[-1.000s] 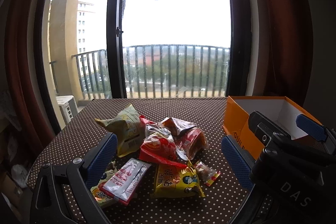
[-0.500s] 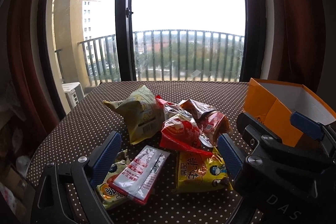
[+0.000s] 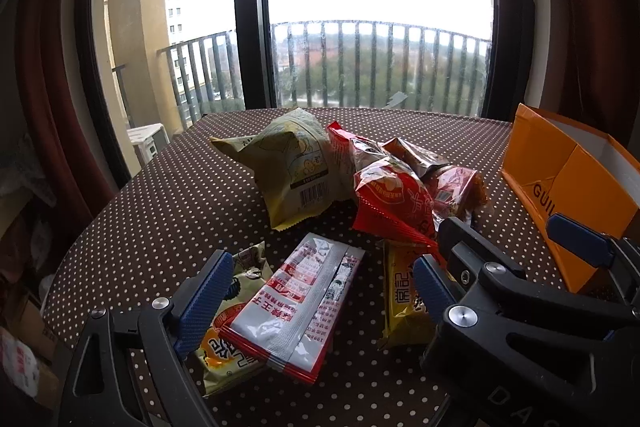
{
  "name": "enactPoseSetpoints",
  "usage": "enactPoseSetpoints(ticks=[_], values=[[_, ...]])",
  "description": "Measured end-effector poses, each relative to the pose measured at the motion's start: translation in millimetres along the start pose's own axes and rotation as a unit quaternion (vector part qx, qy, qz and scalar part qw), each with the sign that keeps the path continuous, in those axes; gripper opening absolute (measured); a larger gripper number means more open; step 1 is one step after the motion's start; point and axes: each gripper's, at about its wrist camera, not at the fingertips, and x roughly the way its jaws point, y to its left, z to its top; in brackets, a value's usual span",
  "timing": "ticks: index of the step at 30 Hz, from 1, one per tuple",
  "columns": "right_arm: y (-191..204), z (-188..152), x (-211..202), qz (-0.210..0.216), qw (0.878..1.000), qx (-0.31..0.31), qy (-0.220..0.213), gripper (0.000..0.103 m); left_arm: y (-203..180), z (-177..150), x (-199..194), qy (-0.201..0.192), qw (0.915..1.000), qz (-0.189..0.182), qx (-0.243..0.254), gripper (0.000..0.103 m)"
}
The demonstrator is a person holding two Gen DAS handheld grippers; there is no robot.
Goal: Organize snacks
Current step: 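Move left tool to white-and-red sachet while right tool reaches yellow chip bag, then close left tool on white-and-red sachet while right tool closes on yellow chip bag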
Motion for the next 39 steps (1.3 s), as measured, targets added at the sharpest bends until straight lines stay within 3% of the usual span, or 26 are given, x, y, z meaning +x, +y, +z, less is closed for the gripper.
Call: enactPoseSetpoints(ticks=[13, 20, 33, 39], values=[[5, -16, 29, -0.001, 0.999, 0.008, 0.051, 0.095, -1, -13, 26, 0.021, 0.9989, 0.03, 0.029, 0.089], [8, -17, 47, -0.005, 0.997, 0.007, 0.081, 0.095, 3, -16, 41, 0.054, 0.998, 0.015, 0.03, 0.07], [10, -23, 65, -0.014, 0.993, 0.024, 0.113, 0.095, -1, -26, 41, 0.037, 0.9965, 0.032, 0.067, 0.062], [11, -22, 69, -0.011, 0.992, 0.025, 0.123, 0.081, 0, -23, 42, 0.038, 0.9964, 0.028, 0.07, 0.055]])
